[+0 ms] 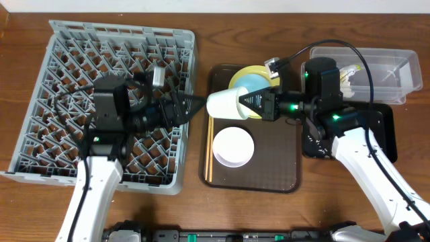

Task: Sort waste into correct bins and load items into the dishwasher
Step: 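Hand the pink bowl from the right gripper to the left gripper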

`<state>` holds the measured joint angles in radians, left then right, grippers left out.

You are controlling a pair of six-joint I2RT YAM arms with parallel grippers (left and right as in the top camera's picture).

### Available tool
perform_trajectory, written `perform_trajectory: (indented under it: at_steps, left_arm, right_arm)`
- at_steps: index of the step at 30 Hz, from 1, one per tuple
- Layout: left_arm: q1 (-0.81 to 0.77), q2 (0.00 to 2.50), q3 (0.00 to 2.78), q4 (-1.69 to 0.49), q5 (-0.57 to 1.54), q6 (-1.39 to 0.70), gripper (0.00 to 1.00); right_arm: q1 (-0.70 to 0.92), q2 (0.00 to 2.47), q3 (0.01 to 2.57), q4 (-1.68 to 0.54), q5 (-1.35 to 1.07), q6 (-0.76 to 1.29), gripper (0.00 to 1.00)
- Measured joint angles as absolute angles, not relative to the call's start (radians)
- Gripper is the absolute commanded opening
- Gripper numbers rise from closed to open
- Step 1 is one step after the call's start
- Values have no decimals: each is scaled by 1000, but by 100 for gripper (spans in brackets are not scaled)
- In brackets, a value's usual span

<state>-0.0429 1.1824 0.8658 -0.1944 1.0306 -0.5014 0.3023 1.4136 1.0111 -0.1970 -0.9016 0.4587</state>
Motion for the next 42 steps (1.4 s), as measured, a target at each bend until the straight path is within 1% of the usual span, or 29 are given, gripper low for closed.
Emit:
perform_trajectory:
  at_steps: [3, 6, 14, 16, 21, 22, 24, 26, 31, 34, 37, 42]
  left_arm:
    - [-43, 1239, 867, -44, 1173, -576, 98]
    - [-51, 1274, 867, 65, 1263, -648, 98]
    - [-146, 1284, 867, 275, 1359, -786, 97]
    - [-163, 1285, 867, 313, 1361, -820, 95]
    - [-201, 1285, 867, 334, 1364, -868, 91]
    - [-207, 1285, 867, 336, 1365, -874, 87]
    - [-215, 1285, 867, 339, 1370, -885, 84]
    - [-217, 1285, 867, 340, 1374, -891, 84]
    - [-217, 1285, 867, 341, 1381, -894, 79]
    - [-217, 1285, 867, 341, 1385, -894, 72]
    - [-216, 1285, 867, 342, 1389, -891, 68]
    - [-216, 1285, 867, 342, 1400, -863, 68]
  right_arm:
    - [302, 1419, 1011, -149, -968, 490, 1]
    - [302, 1419, 1011, -88, -1022, 521, 1]
    - [302, 1419, 1011, -43, -1101, 576, 1]
    - [302, 1419, 1011, -39, -1120, 585, 1]
    - [302, 1419, 1011, -6, -1147, 606, 1]
    - [302, 1419, 1011, 9, -1147, 613, 1]
    - [302, 1419, 1011, 35, -1147, 625, 1]
    - [302, 1419, 1011, 55, -1148, 635, 1]
    - [302, 1419, 1011, 57, -1152, 646, 1]
    - [302, 1419, 1011, 57, -1154, 648, 1]
    - [302, 1419, 1011, 57, -1158, 651, 1]
    - [297, 1419, 1011, 57, -1171, 662, 1]
